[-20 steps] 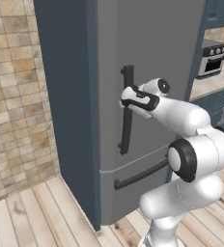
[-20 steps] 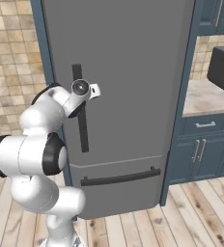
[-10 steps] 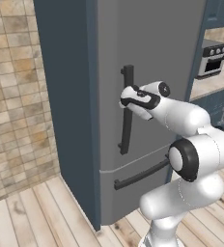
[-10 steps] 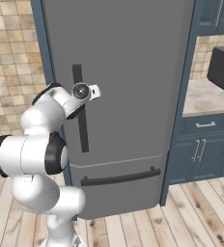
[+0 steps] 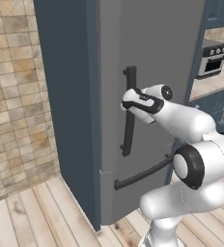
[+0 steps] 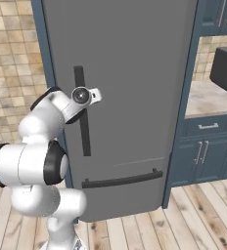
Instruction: Retrieve the tangerine and pear from the fridge and place them into the bowl on the dining table.
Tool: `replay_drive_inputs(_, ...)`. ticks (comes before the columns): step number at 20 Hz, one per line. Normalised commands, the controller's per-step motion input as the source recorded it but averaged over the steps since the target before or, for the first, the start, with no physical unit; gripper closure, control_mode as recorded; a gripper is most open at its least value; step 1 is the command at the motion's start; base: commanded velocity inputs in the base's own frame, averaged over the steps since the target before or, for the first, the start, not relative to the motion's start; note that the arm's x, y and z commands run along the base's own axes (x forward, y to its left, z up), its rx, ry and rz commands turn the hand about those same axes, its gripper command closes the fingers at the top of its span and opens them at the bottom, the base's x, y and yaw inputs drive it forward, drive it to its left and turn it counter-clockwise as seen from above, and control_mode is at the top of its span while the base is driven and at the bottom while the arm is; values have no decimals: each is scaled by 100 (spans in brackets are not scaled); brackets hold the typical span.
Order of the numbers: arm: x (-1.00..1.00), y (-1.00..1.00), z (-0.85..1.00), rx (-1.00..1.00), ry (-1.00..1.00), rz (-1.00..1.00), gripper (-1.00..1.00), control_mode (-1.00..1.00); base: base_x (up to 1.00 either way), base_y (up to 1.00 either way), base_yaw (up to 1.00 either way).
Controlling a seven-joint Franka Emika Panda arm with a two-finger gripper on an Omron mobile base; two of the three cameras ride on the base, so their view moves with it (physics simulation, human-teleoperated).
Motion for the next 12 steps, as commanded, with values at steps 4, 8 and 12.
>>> replay_drive_inputs(4, -50, -56, 10, 0, 3, -5, 100, -100, 0, 0, 0)
replay_drive_inputs(8, -41, -81, 7, 1, 3, -3, 100, -100, 0, 0, 0)
replay_drive_inputs(12, -41, -98, 2, 2, 6, -1, 100, -100, 0, 0, 0)
